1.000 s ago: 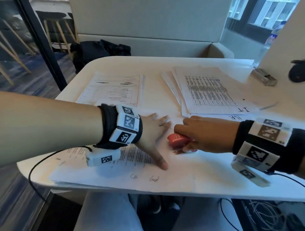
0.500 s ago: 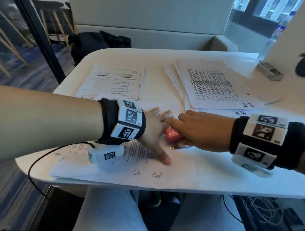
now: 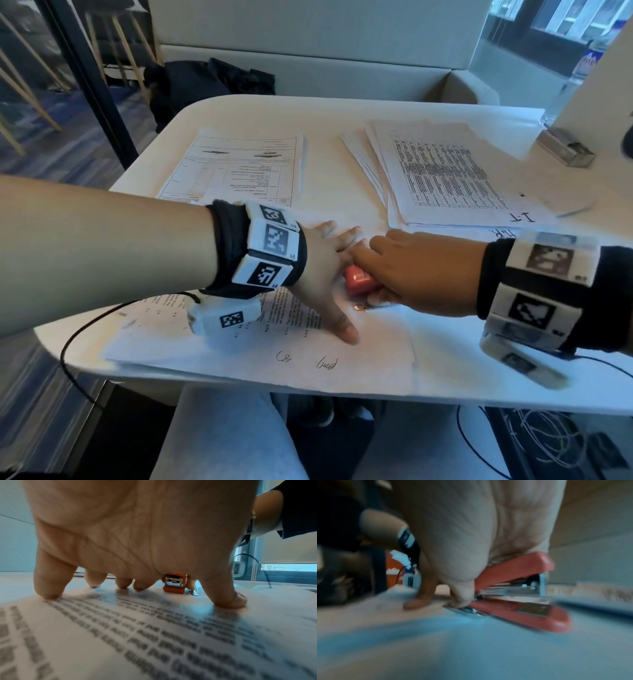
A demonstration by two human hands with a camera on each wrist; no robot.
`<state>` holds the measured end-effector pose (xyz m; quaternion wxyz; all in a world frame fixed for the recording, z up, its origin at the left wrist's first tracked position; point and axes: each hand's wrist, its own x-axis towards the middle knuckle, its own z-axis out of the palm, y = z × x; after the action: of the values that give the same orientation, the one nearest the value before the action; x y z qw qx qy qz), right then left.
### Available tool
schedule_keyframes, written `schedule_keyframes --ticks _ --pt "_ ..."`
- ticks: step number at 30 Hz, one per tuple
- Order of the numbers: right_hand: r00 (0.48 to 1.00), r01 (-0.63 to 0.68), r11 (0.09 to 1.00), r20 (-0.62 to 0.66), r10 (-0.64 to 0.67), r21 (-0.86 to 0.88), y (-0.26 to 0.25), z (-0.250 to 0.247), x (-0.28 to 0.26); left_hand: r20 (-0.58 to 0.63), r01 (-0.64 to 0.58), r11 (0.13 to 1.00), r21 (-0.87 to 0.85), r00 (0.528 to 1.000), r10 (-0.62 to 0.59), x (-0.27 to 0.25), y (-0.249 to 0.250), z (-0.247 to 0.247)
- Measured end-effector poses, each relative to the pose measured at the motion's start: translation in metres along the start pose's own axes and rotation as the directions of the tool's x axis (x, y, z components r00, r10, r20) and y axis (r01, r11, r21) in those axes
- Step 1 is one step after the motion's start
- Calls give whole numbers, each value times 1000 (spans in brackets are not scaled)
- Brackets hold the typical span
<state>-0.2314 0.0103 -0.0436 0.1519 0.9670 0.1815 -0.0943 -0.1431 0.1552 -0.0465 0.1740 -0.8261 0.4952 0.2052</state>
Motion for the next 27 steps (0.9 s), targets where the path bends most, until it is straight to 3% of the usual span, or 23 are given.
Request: schedule_keyframes --ticks 3,5,8,10,14,16,20,21,23,25,27 --pt "971 104 974 -193 -144 -201 3 5 1 13 -15 1000 -3 1000 15 -2 2 -1" --pt "968 128 977 -195 -160 -170 0 5 2 12 -31 999 -14 999 31 -4 3 -2" --pt "991 91 994 -89 -97 -64 -3 4 3 7 0 1000 -25 1000 1 -3 2 -1" --pt "986 114 993 -117 -117 -32 -4 2 3 6 -16 1000 -8 1000 16 -6 5 -5" --pt "928 261 961 -249 -277 -97 -1 -6 5 13 -44 999 11 999 44 -9 6 -8" --pt "897 345 937 -279 -344 -46 -1 -10 2 13 -61 998 -9 998 61 -4 2 -4" --pt "856 455 886 -231 -463 -90 -5 -13 -3 22 -180 978 102 984 179 2 6 -3" --pt "865 444 891 -215 -454 -92 -6 -14 -4 19 -171 980 99 985 170 1 6 -4" --pt "926 351 934 -174 -336 61 -9 -17 -4 23 -112 992 52 994 110 3 2 -2" --pt "990 138 947 -66 -125 289 -13 -17 -2 44 -39 999 -35 998 41 5 -1 1" --pt "995 -72 906 97 34 417 -16 -17 2 63 -13 999 -42 998 16 6 -1 3"
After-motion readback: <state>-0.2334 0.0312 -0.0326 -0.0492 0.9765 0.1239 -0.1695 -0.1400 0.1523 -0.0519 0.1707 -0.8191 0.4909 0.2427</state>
